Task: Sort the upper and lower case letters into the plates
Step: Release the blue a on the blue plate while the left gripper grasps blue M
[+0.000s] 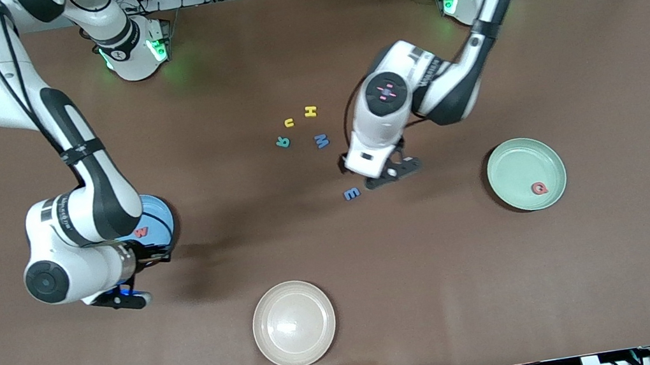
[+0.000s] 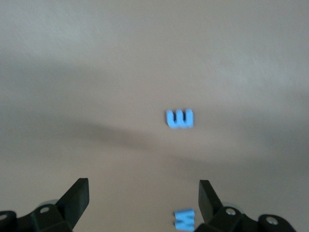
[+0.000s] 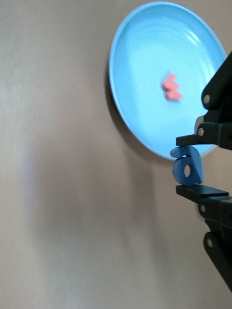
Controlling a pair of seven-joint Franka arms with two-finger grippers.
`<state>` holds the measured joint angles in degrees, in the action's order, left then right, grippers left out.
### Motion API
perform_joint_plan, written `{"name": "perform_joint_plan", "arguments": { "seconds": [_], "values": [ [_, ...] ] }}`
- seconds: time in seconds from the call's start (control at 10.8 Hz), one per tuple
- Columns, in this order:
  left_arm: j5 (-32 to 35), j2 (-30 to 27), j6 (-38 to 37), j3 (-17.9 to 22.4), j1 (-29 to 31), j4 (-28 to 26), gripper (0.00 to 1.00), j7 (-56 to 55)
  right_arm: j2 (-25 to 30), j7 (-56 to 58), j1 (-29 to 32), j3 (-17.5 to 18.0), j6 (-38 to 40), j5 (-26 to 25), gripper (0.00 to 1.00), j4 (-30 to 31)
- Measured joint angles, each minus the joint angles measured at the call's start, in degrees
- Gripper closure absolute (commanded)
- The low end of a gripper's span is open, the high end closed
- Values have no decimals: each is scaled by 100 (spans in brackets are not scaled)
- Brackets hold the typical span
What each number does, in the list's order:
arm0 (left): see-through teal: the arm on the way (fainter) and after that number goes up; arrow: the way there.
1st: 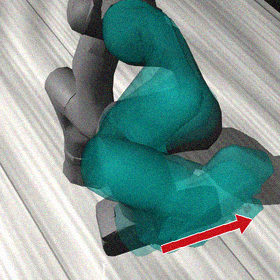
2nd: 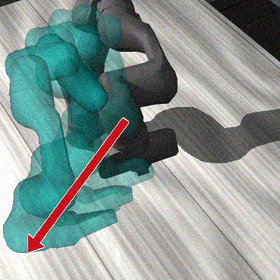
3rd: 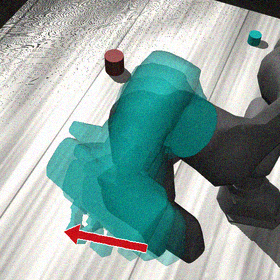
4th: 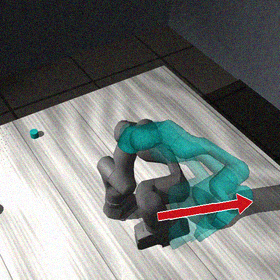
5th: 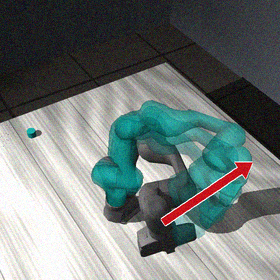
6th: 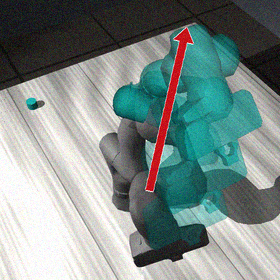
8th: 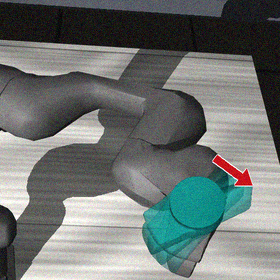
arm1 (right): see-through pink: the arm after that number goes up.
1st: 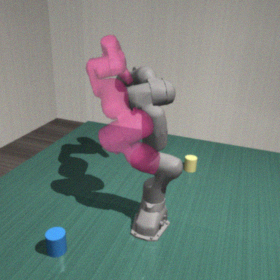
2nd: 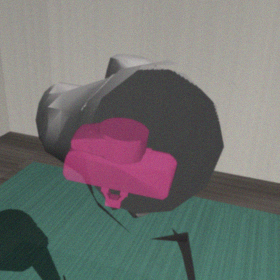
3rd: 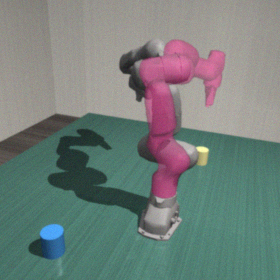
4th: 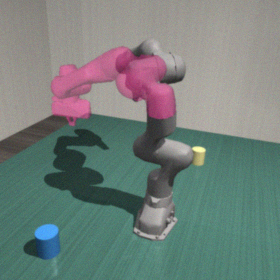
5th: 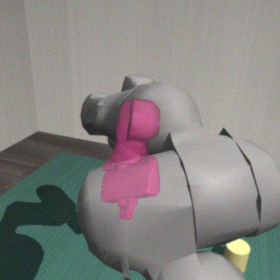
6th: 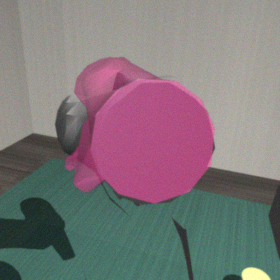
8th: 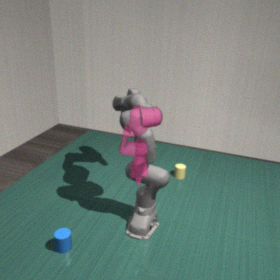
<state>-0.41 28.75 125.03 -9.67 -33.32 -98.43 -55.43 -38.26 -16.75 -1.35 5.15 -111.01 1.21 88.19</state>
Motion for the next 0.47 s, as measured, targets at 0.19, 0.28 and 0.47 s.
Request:
{"name": "perform_joint_plan", "arguments": {
  "seconds": [0.19, 0.28, 0.47],
  "values": [
    [0, 112, 62, -85, -366, -11, 0, -286, 96, 336, 218, -9, -458, -26, 100, 615],
    [0, 212, 177, -100, -582, -26, 0, -486, 142, 457, 244, -13, -548, -30, 100, 774],
    [3, 488, 565, -104, -969, -93, 0, -845, 239, 559, 252, -25, -613, -32, 36, 933]
  ]
}}
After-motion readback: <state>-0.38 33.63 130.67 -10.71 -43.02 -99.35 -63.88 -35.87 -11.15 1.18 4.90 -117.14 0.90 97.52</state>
